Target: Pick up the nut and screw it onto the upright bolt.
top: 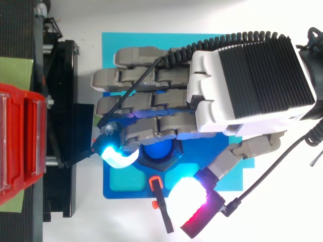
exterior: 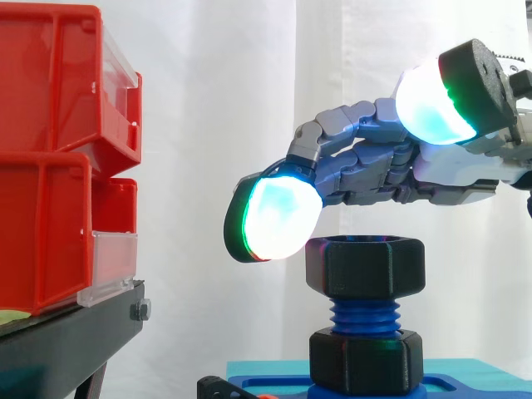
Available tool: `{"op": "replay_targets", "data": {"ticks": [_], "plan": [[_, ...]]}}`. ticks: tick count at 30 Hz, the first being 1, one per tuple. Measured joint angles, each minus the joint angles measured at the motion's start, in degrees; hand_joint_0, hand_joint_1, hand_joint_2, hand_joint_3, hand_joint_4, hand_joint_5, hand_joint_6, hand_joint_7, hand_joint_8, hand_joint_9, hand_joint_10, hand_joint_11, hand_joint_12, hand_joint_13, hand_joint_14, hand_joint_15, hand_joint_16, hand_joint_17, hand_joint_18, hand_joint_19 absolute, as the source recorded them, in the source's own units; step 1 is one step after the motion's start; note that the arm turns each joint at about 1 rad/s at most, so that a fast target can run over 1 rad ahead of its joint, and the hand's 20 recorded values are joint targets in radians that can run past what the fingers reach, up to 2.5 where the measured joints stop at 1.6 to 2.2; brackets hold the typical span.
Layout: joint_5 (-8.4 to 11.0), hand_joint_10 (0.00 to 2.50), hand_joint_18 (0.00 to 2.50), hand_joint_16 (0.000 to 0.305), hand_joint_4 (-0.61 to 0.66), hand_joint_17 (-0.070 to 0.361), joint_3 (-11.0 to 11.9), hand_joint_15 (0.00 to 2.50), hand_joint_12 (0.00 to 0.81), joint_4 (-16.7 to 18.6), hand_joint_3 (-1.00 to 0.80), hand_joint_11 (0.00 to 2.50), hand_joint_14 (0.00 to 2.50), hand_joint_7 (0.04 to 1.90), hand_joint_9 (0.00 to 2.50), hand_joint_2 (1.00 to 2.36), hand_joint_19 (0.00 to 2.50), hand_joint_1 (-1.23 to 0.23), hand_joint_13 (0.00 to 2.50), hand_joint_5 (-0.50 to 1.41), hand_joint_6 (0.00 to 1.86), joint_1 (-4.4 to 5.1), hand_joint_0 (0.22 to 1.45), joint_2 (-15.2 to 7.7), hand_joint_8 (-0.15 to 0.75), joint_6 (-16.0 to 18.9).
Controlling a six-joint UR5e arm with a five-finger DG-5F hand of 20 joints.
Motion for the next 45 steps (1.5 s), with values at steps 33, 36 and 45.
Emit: {"op": "replay_targets", "data": {"ticks": [33, 36, 45], "plan": [[-1.32, 0.00, 0.00, 0.036, 0.25, 0.080, 0.0, 0.00, 0.300, -2.6, -0.50, 0.00, 0.00, 1.04, 0.49, 1.00, 0.00, -0.27, 0.22, -0.05, 0.50, -4.15, 0.48, 0.0, 0.247, -1.8], [-1.70, 0.00, 0.00, 0.034, 0.24, 0.076, 0.0, 0.00, 0.290, -2.6, -0.50, 0.00, 0.00, 1.11, 0.54, 1.00, 0.00, -0.28, 0.25, -0.03, 0.50, -4.57, 0.49, 0.0, 0.245, -1.9], [-2.23, 0.00, 0.00, 0.032, 0.26, 0.073, 0.0, 0.00, 0.284, -2.5, -0.50, 0.00, 0.00, 0.97, 0.59, 1.00, 0.00, -0.28, 0.28, -0.08, 0.50, -5.27, 0.49, 0.0, 0.241, -1.9]]}}
